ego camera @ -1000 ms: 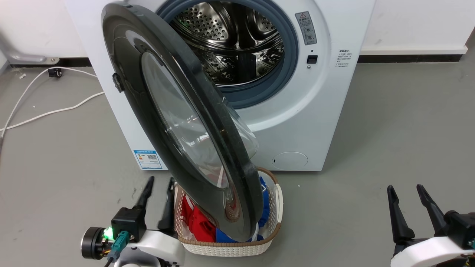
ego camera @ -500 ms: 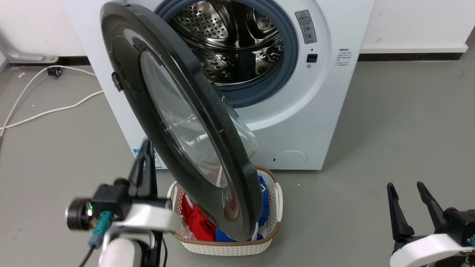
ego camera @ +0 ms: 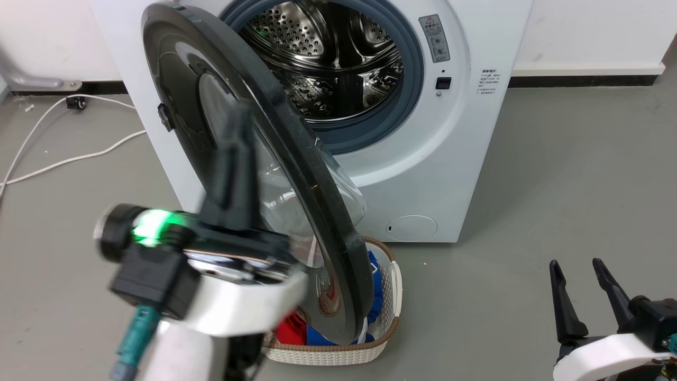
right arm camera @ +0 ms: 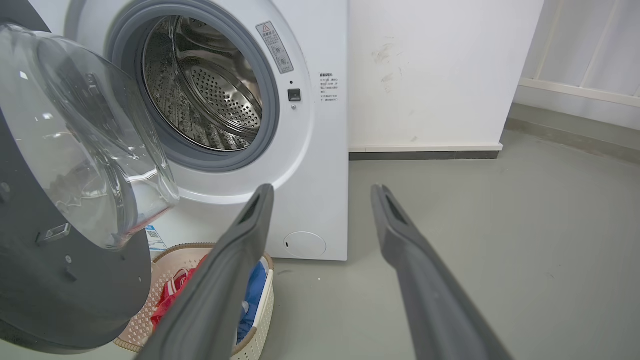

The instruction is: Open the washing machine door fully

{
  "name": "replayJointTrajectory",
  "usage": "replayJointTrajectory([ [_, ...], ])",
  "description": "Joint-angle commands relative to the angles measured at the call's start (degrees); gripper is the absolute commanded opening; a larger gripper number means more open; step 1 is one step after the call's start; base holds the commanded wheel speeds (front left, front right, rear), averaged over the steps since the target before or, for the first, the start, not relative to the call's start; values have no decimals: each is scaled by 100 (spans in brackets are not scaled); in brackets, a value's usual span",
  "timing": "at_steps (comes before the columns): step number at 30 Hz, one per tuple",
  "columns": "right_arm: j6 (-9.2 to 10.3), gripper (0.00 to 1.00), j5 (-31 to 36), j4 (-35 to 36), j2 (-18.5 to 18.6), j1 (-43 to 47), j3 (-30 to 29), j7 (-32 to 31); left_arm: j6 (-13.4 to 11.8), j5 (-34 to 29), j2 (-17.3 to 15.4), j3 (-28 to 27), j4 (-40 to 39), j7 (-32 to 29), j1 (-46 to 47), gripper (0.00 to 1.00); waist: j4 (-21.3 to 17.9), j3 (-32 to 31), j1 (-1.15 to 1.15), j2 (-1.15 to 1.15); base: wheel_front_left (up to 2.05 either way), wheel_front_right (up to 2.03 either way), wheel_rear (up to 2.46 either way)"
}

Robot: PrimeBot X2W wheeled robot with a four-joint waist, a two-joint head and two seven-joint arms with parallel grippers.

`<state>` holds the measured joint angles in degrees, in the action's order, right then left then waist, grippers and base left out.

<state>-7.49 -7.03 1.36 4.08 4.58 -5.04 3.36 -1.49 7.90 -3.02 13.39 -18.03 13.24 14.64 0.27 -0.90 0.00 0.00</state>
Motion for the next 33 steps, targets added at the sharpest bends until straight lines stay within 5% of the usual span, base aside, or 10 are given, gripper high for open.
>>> replayJointTrajectory([
  [1, -1, 100, 109, 47, -23, 23, -18, -26, 42, 75, 7, 214, -123, -136, 42, 0, -5, -2, 0, 0, 0, 0, 0],
  [18, -1, 100, 140, 89, -89, 204, -196, -153, 563, 1009, -95, 2698, -153, -1958, -544, 0, 86, -16, 0, 0, 0, 0, 0],
  [25, -1, 100, 143, 68, -101, 182, -212, -183, 604, 1259, -205, 2993, 722, -2191, -934, 0, 78, 14, 0, 0, 0, 0, 0],
  [33, 0, 100, 91, -13, -108, 109, -162, -200, 212, 1176, -79, 2756, 1768, -1668, -704, 0, 2, 42, 0, 0, 0, 0, 0],
])
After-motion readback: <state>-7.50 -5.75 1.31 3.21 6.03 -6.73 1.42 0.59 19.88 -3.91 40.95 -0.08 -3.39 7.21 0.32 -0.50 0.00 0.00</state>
